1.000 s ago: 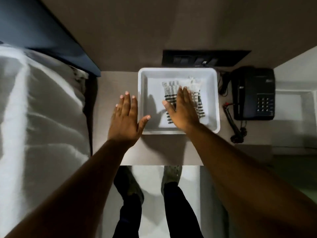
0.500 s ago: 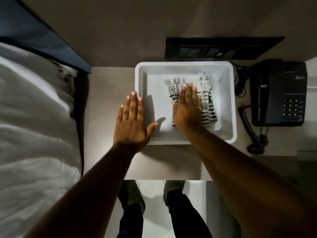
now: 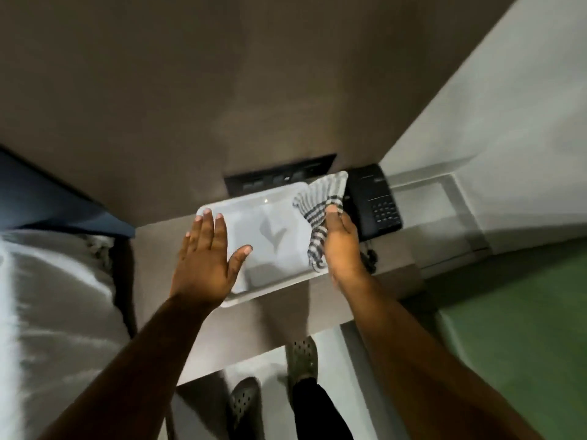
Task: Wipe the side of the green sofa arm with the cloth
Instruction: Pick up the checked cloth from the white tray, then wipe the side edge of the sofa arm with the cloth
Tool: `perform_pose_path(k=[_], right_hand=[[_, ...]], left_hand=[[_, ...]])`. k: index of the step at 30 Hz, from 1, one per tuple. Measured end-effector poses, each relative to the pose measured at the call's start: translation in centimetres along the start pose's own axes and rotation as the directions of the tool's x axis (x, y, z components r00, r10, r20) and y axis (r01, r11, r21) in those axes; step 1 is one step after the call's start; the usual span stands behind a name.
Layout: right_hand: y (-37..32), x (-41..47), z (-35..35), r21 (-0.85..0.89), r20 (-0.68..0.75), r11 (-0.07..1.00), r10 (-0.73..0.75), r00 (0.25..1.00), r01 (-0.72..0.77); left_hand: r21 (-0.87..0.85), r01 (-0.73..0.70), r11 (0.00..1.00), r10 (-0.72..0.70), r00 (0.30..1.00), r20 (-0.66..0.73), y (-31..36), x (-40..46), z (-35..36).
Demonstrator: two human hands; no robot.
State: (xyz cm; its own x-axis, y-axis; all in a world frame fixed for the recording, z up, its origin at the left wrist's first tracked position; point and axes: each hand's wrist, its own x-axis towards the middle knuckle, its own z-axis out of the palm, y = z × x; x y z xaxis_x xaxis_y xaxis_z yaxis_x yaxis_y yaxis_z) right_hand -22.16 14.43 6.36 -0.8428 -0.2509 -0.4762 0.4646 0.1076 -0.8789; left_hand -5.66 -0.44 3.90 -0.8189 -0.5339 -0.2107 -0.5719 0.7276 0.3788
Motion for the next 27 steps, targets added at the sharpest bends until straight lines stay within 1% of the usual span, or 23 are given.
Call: perform_pose_path(k=[3, 5, 8, 11, 13, 16, 19, 21, 24, 27], right_hand=[[-5.3, -5.1, -3.1, 0.142, -0.064, 0.990, 0.008, 0.998, 0.002], [-8.9, -9.0, -5.9, 0.251, -0.131, 0.967, -0.016, 0.991, 0.049], [-13.2, -15.9, -10.8, 0.360, -0.238, 0.925, -0.038, 0.971, 0.124], [-15.2, -22.4, -16.9, 0.412, -0.341, 0.883, -0.078, 0.937, 0.224], [-15.6, -26.8, -21.5, 0.432, -0.442, 0.850, -0.093, 0.892, 0.302], [-15.3, -33.9, -27.8, 0.429, -0.581, 0.812, -0.089, 0.809, 0.396], [-13.2, -41.8, -34.4, 0.392, -0.717, 0.758, -0.103, 0.689, 0.521], [-11.5, -47.0, -37.9, 0.370, -0.786, 0.718, -0.096, 0.611, 0.589], [-6.9, -56.0, -43.5, 0.315, -0.896, 0.637, -0.044, 0.442, 0.704], [-0.7, -64.3, -47.9, 0.243, -0.961, 0.583, 0.035, 0.275, 0.775]], left_hand=[[-0.083, -0.050, 0.995, 0.050, 0.999, 0.006, 4.3, -1.3, -6.2], [-0.102, -0.128, 0.987, 0.127, 0.992, -0.011, 7.9, -2.4, -10.3], [-0.043, -0.278, 0.959, 0.277, 0.960, -0.033, 13.3, -4.4, -14.8], [-0.002, -0.435, 0.900, 0.435, 0.900, 0.016, 19.9, -7.3, -16.6], [0.034, -0.557, 0.830, 0.554, 0.830, 0.061, 25.0, -9.8, -16.7], [0.072, -0.712, 0.699, 0.700, 0.701, 0.138, 32.2, -14.6, -15.3], [0.070, -0.844, 0.532, 0.817, 0.534, 0.216, 39.1, -21.2, -12.7], [0.073, -0.888, 0.454, 0.854, 0.458, 0.247, 42.8, -25.7, -11.0], [0.071, -0.945, 0.319, 0.897, 0.325, 0.300, 48.0, -34.2, -7.8], [0.070, -0.983, 0.170, 0.920, 0.184, 0.345, 51.6, -42.9, -4.4]])
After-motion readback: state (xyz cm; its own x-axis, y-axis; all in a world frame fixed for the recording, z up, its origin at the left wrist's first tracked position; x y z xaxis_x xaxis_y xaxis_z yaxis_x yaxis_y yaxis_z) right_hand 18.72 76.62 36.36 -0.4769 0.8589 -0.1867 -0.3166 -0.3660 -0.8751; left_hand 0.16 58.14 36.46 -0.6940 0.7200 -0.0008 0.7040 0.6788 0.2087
